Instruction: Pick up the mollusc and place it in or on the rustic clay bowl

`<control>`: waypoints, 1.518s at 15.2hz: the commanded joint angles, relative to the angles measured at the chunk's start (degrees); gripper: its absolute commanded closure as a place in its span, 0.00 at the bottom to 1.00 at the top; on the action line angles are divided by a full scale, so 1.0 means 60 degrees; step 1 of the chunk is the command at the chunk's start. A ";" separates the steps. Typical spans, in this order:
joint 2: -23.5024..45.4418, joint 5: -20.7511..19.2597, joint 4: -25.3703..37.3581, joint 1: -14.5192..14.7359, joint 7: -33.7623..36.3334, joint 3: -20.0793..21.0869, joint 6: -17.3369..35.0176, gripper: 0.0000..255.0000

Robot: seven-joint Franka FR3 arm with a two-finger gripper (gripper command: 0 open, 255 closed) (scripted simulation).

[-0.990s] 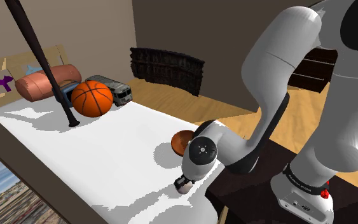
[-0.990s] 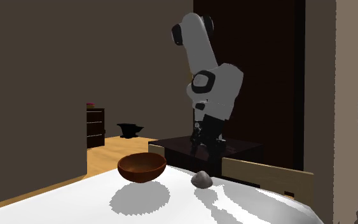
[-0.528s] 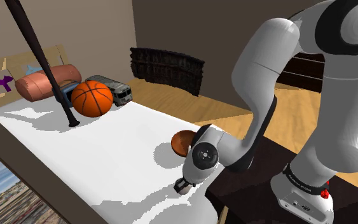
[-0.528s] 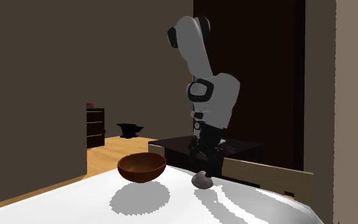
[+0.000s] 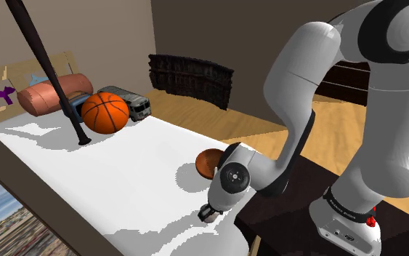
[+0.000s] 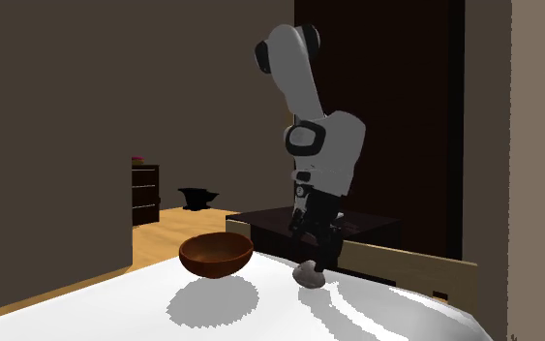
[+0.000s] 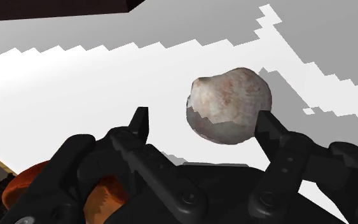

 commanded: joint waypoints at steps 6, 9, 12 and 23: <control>0.0105 0.0351 0.0198 -0.0096 -0.0415 0.0020 -0.0452 1.00; 0.0024 0.0044 -0.0055 0.0118 -0.0026 -0.0228 -0.0263 1.00; -0.0559 0.0787 -0.0273 0.0081 -0.0593 -0.0098 -0.0158 1.00; 0.2004 0.3700 0.0994 -0.3325 -0.7347 0.1750 0.0061 0.00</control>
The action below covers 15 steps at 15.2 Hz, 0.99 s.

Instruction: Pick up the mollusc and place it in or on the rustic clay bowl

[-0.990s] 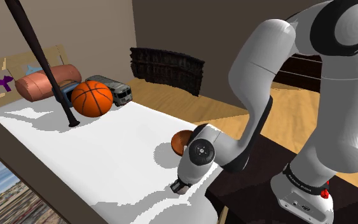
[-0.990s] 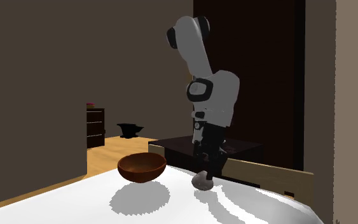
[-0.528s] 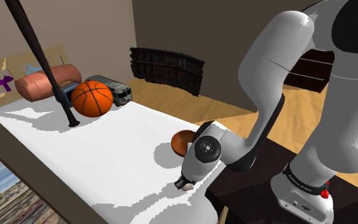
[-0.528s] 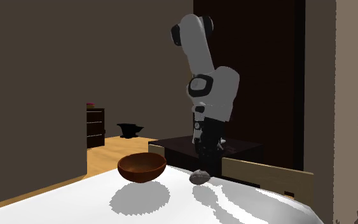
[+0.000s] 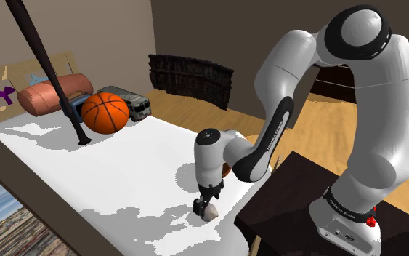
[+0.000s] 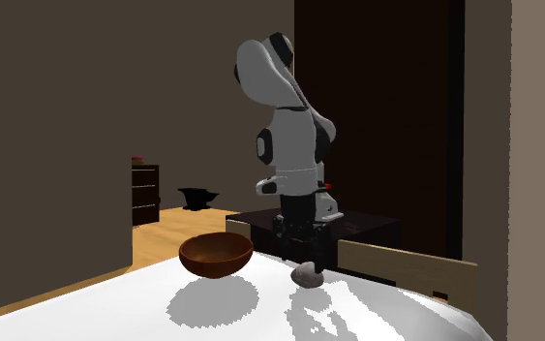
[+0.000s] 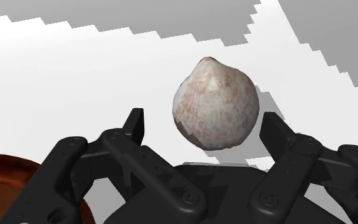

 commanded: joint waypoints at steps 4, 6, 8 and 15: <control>0.0452 -0.0510 0.0159 0.0429 0.0194 -0.0561 0.0253 0.00; 0.0452 -0.0510 0.0159 0.0429 0.0194 -0.0560 0.0253 0.00; 0.0452 -0.0510 0.0159 0.0429 0.0194 -0.0560 0.0253 0.00; 0.0452 -0.0509 0.0159 0.0429 0.0195 -0.0559 0.0252 1.00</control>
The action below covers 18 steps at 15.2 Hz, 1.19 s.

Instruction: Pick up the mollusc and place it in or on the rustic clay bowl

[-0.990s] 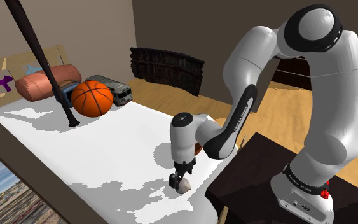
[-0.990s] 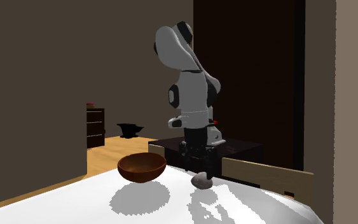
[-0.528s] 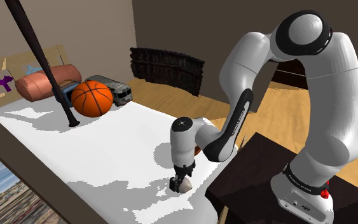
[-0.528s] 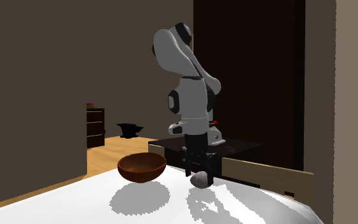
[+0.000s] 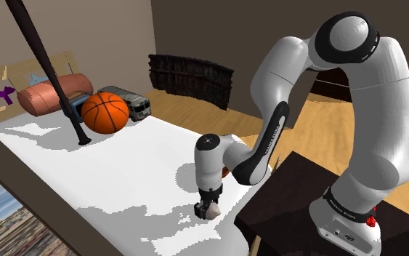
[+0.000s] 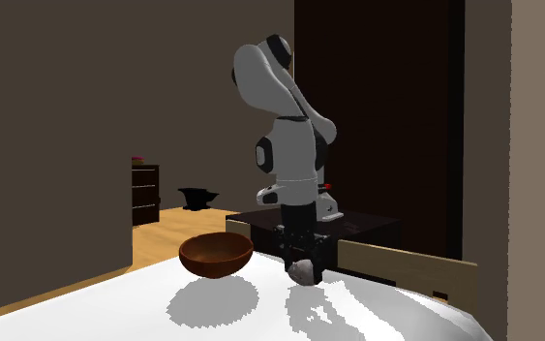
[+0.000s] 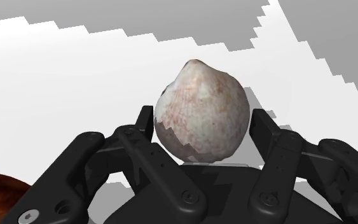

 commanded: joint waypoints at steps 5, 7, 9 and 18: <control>0.0000 -0.0001 0.0000 0.0000 0.0000 -0.0001 0.0001 1.00; -0.0230 0.0282 -0.0111 -0.0259 -0.0180 0.0328 -0.0130 1.00; -0.0457 0.0572 -0.0214 -0.0532 -0.0365 0.0672 -0.0264 1.00; -0.1454 0.1970 -0.0561 -0.1938 -0.1245 0.2426 -0.0912 1.00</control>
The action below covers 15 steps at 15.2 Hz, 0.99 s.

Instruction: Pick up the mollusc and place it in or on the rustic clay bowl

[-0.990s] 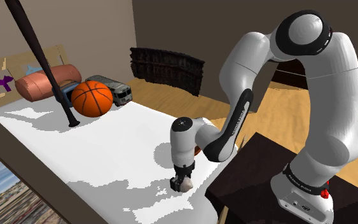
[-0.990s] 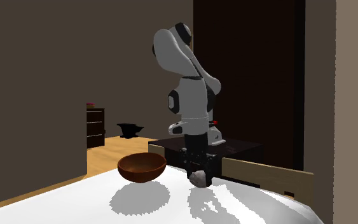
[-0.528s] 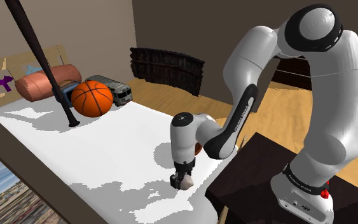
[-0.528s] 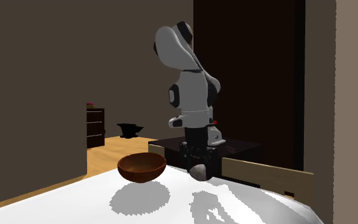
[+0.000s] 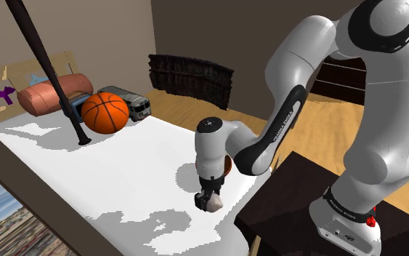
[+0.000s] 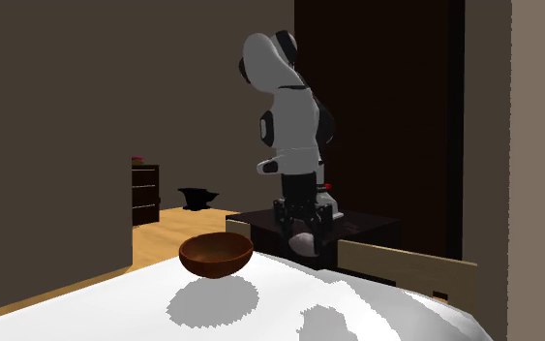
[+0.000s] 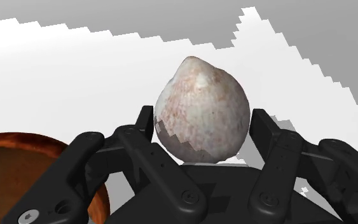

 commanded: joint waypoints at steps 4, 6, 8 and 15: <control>-0.0550 0.0842 -0.0125 -0.0969 -0.0549 0.1156 -0.0410 1.00; -0.0752 0.1167 -0.0154 -0.1384 -0.0753 0.1650 -0.0578 1.00; -0.0941 0.1480 -0.0171 -0.1833 -0.0950 0.2177 -0.0757 1.00; -0.1417 0.2391 -0.0132 -0.3680 -0.1508 0.4276 -0.1475 1.00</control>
